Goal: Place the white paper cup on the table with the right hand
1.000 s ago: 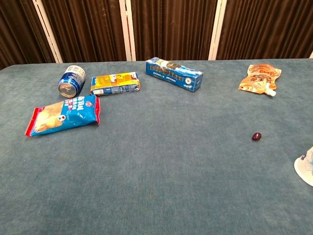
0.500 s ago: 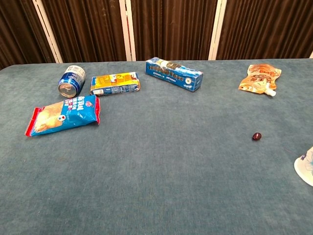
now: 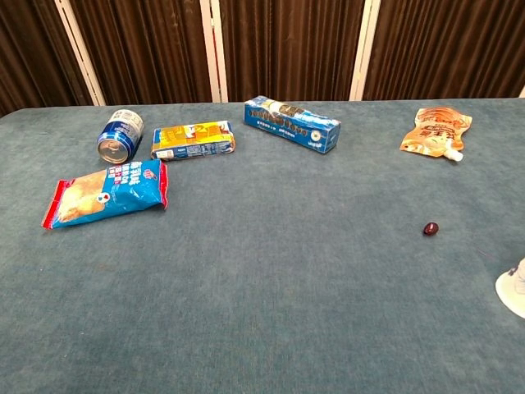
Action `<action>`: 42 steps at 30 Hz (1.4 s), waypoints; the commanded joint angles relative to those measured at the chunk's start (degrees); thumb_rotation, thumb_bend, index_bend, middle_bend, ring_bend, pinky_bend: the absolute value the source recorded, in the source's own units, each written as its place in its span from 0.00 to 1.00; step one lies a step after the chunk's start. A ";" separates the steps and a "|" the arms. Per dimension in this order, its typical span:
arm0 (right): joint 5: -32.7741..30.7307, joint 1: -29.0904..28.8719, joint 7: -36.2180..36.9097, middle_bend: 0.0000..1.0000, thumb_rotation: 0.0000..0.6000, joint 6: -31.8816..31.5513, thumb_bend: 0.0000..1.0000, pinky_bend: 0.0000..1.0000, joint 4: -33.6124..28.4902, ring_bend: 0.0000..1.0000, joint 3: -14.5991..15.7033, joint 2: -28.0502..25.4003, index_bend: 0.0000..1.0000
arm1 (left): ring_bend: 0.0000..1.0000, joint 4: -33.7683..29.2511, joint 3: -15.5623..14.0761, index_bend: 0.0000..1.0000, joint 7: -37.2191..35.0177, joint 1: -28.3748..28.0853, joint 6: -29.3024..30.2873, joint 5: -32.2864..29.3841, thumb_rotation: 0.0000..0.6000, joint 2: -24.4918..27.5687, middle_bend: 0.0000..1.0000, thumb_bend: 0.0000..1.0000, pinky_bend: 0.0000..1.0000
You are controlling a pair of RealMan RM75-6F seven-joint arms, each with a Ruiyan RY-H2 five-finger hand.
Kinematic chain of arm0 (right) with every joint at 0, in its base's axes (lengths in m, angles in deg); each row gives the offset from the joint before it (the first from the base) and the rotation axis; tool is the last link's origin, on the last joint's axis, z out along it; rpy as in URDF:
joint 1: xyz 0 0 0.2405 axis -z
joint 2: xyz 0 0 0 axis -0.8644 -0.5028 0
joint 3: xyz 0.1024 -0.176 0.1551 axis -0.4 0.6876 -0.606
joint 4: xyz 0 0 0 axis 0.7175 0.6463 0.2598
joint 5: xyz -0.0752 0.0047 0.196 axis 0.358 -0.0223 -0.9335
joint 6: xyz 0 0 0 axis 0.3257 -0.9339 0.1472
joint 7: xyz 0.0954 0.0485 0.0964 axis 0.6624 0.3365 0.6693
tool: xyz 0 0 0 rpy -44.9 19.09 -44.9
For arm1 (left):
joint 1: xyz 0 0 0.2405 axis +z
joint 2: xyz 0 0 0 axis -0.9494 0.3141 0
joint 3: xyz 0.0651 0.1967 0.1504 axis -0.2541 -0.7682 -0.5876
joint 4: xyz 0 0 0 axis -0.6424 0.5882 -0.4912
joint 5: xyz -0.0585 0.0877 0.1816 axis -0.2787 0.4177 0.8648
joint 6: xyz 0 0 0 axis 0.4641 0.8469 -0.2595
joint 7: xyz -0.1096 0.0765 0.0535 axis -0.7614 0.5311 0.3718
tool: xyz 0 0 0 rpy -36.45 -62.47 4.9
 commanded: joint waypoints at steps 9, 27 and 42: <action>0.54 -1.24 0.28 0.16 1.00 -1.13 0.40 0.22 -2.56 0.17 -1.40 0.08 0.40 | 0.00 -0.03 0.03 0.00 0.07 -0.03 -0.09 -0.14 1.00 -0.04 0.00 0.01 0.00; -9.98 -9.65 -8.62 0.16 1.00 -0.42 0.40 0.22 -6.17 0.17 -9.42 4.98 0.40 | 0.00 -0.43 0.17 0.00 -0.81 -0.28 -0.65 -0.67 1.00 0.51 0.00 0.01 0.00; -15.81 -13.13 -10.54 0.16 1.00 -0.03 0.40 0.22 3.15 0.17 -8.71 12.39 0.40 | 0.00 -0.72 0.06 0.00 -1.48 -0.39 -1.06 -0.85 1.00 0.78 0.00 0.01 0.00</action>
